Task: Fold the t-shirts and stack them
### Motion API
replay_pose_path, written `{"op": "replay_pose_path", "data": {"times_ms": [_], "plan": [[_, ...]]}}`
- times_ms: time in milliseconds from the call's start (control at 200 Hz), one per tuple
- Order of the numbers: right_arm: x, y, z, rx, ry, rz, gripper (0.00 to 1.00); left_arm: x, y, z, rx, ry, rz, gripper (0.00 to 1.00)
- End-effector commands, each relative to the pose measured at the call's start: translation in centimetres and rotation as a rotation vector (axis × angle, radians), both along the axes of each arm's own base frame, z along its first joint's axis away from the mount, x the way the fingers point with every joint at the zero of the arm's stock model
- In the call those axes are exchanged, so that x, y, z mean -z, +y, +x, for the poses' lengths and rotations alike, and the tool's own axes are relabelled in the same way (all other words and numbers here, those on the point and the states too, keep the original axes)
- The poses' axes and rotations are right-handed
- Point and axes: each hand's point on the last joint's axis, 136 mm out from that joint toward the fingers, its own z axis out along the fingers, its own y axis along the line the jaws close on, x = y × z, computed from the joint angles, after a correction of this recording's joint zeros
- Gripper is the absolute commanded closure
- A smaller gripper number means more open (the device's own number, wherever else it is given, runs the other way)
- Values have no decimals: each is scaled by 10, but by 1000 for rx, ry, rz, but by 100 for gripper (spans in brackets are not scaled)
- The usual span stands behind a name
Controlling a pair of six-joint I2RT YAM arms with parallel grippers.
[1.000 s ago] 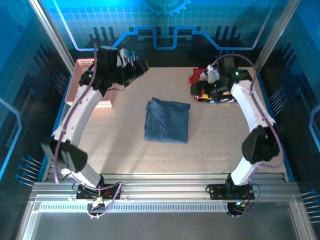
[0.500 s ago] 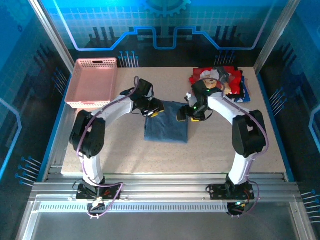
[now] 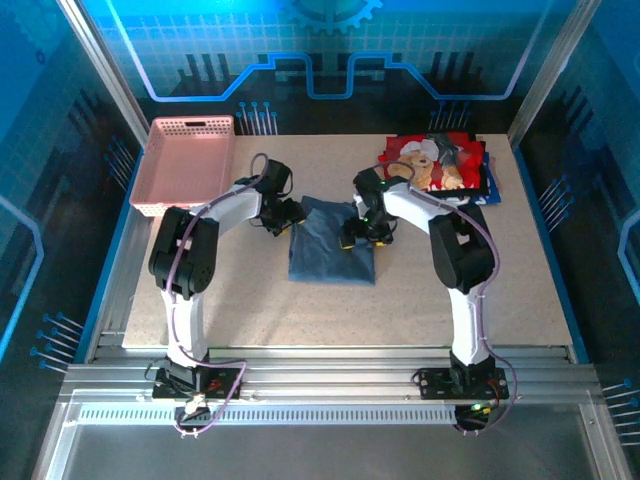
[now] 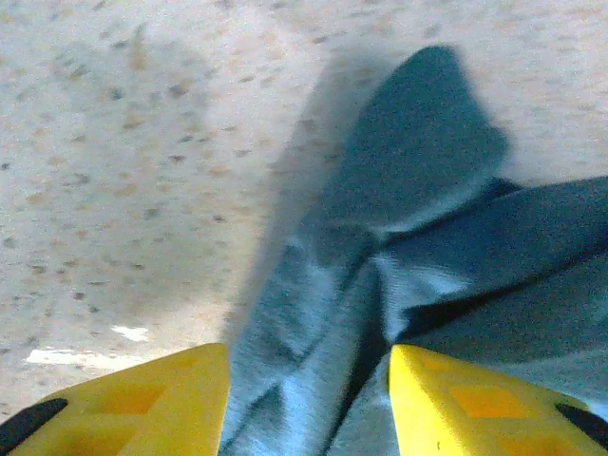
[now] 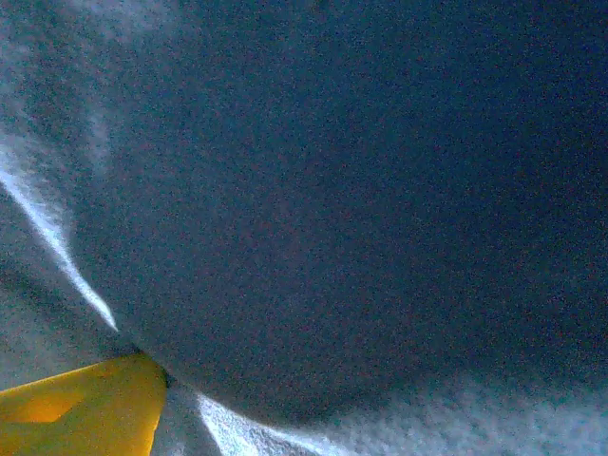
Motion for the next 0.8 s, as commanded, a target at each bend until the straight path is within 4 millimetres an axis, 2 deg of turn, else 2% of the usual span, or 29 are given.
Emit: {"op": "replay_pose_path", "data": {"times_ms": [0, 65, 110, 230, 310, 355, 415, 470, 575, 665, 790], "plan": [[13, 10, 1, -11, 22, -36, 22, 21, 26, -25, -28, 102, 86, 51], [16, 14, 2, -20, 25, -40, 27, 13, 35, -30, -56, 88, 82, 50], [20, 15, 2, -23, 29, -45, 34, -3, 36, -30, -64, 38, 57, 47], [33, 14, 6, -14, 38, -65, 72, -58, 33, -36, -69, -115, -25, 34], [33, 14, 13, -17, 14, -80, 85, -94, 29, -45, -46, -211, -89, 24], [26, 15, 20, -23, -18, -93, 91, -113, 29, -51, -30, -266, -105, 20], [5, 15, 33, -42, -87, -122, 97, -140, 32, -59, -15, -342, -118, 16], [-22, 13, 46, -65, -176, -156, 100, -165, 34, -67, -2, -420, -132, 11], [-79, 6, 74, -101, -328, -233, 100, -204, 37, -81, 18, -552, -156, 1], [-123, -4, 95, -130, -443, -321, 100, -226, 40, -91, 37, -632, -162, 1], [-166, -17, 123, -160, -570, -442, 100, -240, 41, -101, 65, -711, -170, 1]]}}
